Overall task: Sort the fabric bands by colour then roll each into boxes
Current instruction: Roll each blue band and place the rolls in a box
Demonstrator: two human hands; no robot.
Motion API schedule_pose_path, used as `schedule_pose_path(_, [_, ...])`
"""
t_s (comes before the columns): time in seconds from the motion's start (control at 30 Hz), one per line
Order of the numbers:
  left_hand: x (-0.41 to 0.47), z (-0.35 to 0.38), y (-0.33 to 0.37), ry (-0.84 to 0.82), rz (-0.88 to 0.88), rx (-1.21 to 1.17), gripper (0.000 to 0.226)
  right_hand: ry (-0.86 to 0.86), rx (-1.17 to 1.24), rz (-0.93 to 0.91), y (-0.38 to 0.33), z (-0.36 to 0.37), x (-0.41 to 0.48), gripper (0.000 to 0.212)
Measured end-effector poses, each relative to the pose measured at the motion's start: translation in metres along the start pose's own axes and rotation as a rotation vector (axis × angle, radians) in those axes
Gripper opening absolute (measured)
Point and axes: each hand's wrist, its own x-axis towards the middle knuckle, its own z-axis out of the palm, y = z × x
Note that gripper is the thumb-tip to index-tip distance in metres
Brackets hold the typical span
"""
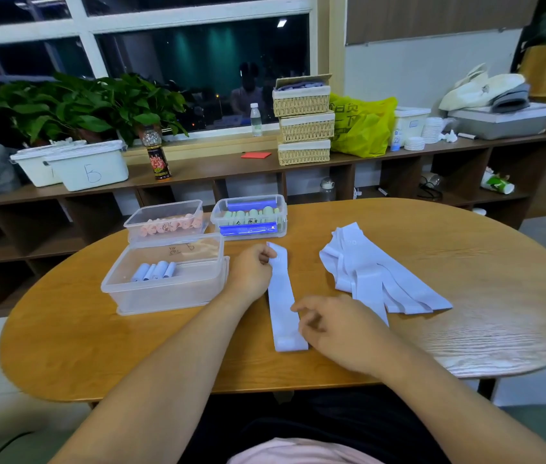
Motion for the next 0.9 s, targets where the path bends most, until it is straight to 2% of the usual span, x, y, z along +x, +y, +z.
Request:
schedule_pose_path(0.1, [0.01,0.001,0.001,0.03,-0.023,-0.064,0.034,-0.012,0.087,-0.013,0.006,0.002,0.003,0.028])
schedule_pose_path(0.27, [-0.001,0.0,-0.005,-0.017,-0.006,0.09,0.041,0.015,0.139,-0.104,0.014,0.015,0.005,0.02])
schedule_pose_path(0.43, [-0.044,-0.013,-0.011,-0.044,0.093,0.131,0.04,0.043,0.151,-0.187,0.02,0.024,-0.003,0.029])
schedule_pose_path(0.6, [-0.088,-0.032,-0.013,-0.057,0.136,0.149,0.035,0.029,0.134,-0.255,0.018,0.027,-0.005,0.012])
schedule_pose_path(0.77, [-0.107,-0.04,-0.02,-0.079,0.135,0.161,0.032,0.011,0.113,-0.276,0.015,0.025,-0.008,0.017])
schedule_pose_path(0.9, [-0.108,-0.04,-0.021,-0.095,0.155,0.19,0.034,-0.002,0.079,-0.26,0.015,0.025,-0.009,0.031])
